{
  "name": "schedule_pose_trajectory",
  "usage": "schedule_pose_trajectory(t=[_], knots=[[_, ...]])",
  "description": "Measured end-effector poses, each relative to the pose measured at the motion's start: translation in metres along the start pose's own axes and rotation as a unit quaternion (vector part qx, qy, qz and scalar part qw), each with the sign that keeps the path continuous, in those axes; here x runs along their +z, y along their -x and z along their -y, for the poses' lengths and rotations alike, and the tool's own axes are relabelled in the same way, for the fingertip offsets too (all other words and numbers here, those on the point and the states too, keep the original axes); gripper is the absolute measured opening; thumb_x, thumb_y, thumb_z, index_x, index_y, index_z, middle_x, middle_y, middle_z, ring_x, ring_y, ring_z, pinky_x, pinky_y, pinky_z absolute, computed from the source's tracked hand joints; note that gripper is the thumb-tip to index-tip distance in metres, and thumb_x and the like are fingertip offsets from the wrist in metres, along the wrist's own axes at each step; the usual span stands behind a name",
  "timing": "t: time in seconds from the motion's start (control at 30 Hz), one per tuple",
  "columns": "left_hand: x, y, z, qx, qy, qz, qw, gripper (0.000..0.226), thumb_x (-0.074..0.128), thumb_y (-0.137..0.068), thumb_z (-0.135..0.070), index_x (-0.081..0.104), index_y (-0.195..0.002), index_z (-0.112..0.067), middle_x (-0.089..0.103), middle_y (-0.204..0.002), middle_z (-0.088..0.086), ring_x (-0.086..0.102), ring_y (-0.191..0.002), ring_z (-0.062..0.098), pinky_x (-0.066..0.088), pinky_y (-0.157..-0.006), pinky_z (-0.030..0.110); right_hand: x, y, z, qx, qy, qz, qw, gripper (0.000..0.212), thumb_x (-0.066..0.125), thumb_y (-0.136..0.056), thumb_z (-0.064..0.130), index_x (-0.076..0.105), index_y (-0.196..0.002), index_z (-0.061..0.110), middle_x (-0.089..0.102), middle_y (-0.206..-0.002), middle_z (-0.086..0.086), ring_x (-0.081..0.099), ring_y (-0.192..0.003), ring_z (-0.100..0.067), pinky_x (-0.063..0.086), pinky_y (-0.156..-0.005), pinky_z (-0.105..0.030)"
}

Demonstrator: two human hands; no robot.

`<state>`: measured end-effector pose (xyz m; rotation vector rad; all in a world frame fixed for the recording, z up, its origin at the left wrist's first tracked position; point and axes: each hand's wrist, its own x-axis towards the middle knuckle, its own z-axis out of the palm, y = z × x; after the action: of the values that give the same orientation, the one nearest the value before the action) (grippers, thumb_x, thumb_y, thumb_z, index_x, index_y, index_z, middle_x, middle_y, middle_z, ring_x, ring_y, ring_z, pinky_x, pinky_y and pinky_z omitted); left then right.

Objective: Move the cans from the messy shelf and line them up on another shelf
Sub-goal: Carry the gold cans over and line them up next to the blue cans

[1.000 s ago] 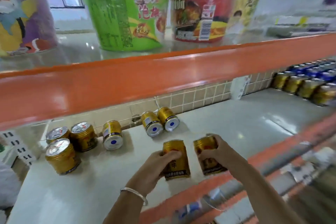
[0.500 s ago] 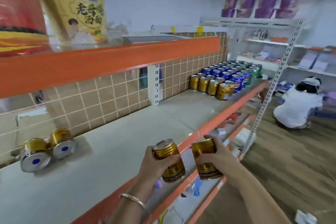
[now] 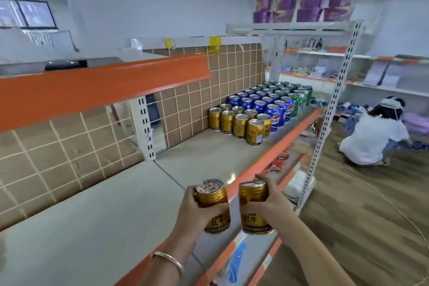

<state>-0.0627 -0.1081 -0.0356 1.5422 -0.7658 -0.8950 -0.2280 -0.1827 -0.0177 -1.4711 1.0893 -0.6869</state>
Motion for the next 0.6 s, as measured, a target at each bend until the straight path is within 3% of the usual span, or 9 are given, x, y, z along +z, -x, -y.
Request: schedule_pose_trajectory(t=[0.1,0.27,0.37,0.47,0.6], knots=[[0.016,-0.043,-0.008,0.008,0.020,-0.010,1.000,0.051,0.081,-0.063,0.004,0.051,-0.100,-0.013,0.064,-0.091,0.005,0.061,-0.076,0.012,0.051,-0.053,0.014,-0.005,-0.046,0.007,-0.019,0.020,0.003,1.000,0.085,0.078,-0.067,0.002,0.034,-0.136,0.026,0.055,-0.111,-0.004,0.057,-0.088,-0.010,0.045,-0.062,-0.018],[0.034,-0.105,-0.020,0.024,-0.015,-0.008,1.000,0.055,0.086,-0.059,-0.011,0.052,-0.100,-0.024,0.064,-0.097,-0.004,0.059,-0.085,0.006,0.045,-0.067,0.022,-0.018,-0.119,0.010,-0.032,0.072,-0.005,0.997,0.095,0.085,-0.054,0.016,0.039,-0.137,0.024,0.051,-0.128,-0.007,0.056,-0.108,-0.020,0.051,-0.087,-0.033],[0.040,-0.137,-0.024,0.023,-0.032,-0.027,0.999,0.057,0.086,-0.058,-0.010,0.052,-0.100,-0.025,0.064,-0.099,-0.003,0.060,-0.089,0.012,0.046,-0.075,0.028,-0.023,-0.158,0.018,-0.057,0.145,-0.017,0.988,0.088,0.084,-0.057,0.024,0.042,-0.134,0.027,0.052,-0.127,-0.002,0.053,-0.112,-0.017,0.047,-0.089,-0.028],[0.041,-0.162,-0.024,0.015,-0.040,-0.052,0.998,0.061,0.086,-0.058,-0.007,0.051,-0.106,-0.021,0.062,-0.099,-0.003,0.060,-0.090,0.015,0.047,-0.077,0.029,-0.020,-0.189,0.027,-0.088,0.253,-0.012,0.963,0.082,0.080,-0.057,0.038,0.042,-0.129,0.037,0.052,-0.128,0.008,0.044,-0.123,-0.018,0.035,-0.104,-0.042],[0.047,-0.197,-0.022,0.016,-0.035,-0.087,0.996,0.060,0.085,-0.058,-0.001,0.054,-0.103,-0.024,0.064,-0.096,-0.006,0.061,-0.091,0.013,0.045,-0.068,0.021,-0.016,-0.235,0.040,-0.113,0.339,0.026,0.934,0.075,0.075,-0.068,0.040,0.036,-0.133,0.041,0.047,-0.136,0.010,0.028,-0.130,-0.019,0.019,-0.104,-0.045]])
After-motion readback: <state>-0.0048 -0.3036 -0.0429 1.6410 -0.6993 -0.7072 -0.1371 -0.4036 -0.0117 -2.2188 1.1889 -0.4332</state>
